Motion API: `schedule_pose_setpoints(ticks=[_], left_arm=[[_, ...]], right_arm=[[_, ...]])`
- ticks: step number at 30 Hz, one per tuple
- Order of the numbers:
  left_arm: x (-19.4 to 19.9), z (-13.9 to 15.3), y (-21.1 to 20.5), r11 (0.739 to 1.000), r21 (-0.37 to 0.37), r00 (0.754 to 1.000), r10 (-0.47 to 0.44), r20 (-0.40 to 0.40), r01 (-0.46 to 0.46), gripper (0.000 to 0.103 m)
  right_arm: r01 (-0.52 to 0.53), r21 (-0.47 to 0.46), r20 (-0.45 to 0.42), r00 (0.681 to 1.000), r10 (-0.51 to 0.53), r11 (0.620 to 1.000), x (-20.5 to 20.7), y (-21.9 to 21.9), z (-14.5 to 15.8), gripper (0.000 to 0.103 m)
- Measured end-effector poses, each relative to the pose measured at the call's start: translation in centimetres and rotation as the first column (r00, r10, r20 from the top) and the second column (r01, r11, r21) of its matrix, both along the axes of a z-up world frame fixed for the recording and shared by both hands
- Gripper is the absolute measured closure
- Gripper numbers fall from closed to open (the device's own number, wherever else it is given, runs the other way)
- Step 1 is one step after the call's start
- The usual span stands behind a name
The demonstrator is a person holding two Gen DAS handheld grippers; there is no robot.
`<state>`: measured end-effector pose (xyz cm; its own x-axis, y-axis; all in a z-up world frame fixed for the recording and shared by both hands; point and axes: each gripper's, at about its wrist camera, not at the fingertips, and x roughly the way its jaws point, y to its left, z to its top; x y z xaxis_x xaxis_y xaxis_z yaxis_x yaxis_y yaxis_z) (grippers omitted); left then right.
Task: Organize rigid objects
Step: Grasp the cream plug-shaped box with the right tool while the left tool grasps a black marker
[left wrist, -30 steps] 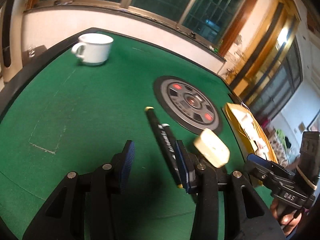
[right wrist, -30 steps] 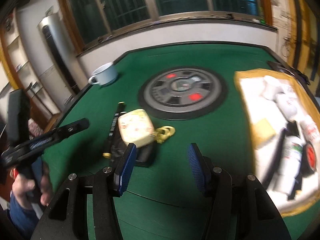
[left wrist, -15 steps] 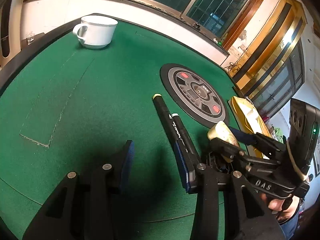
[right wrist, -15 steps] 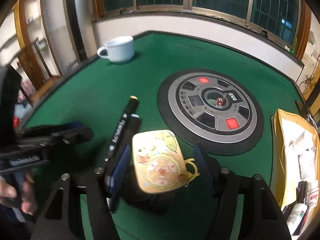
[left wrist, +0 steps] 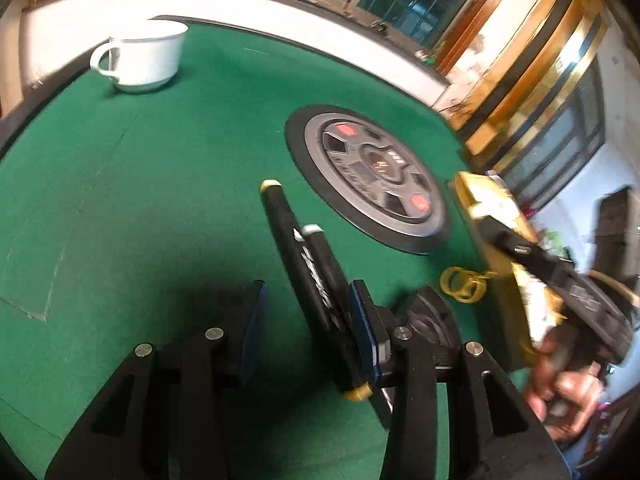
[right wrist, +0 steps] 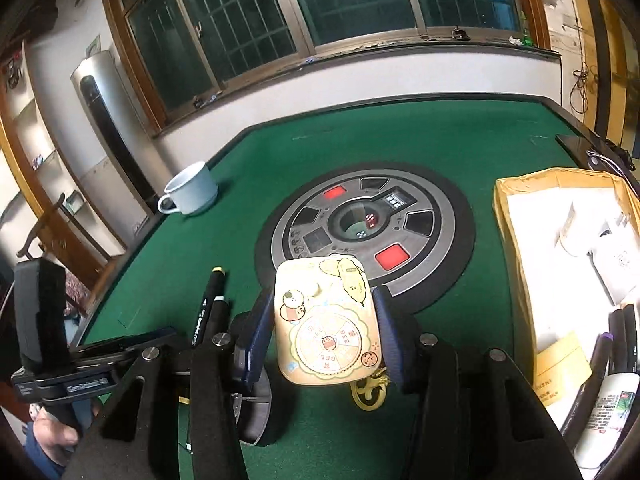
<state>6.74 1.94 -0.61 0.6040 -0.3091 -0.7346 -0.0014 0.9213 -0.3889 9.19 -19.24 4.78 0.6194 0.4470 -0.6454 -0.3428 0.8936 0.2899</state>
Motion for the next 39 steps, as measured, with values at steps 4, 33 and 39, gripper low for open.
schedule_pose_setpoints(ticks=[4, 33, 39], left_arm=[[0.9, 0.1, -0.8, 0.997, 0.079, 1.0, -0.002, 0.005, 0.002, 0.065], [-1.2, 0.1, -1.3, 0.939, 0.339, 0.998, -0.065, 0.021, 0.054, 0.091], [-1.4, 0.7, -0.5, 0.972, 0.232, 0.994, -0.061, 0.086, 0.04, 0.091]], right_arm=[[0.0, 0.026, 0.017, 1.0, 0.0, 1.0, -0.7, -0.6, 0.8, 0.059], [0.031, 0.057, 0.014, 0.999, -0.032, 0.998, -0.3, -1.5, 1.1, 0.059], [0.014, 0.067, 0.022, 1.0, -0.016, 0.998, -0.6, -1.2, 1.3, 0.059]])
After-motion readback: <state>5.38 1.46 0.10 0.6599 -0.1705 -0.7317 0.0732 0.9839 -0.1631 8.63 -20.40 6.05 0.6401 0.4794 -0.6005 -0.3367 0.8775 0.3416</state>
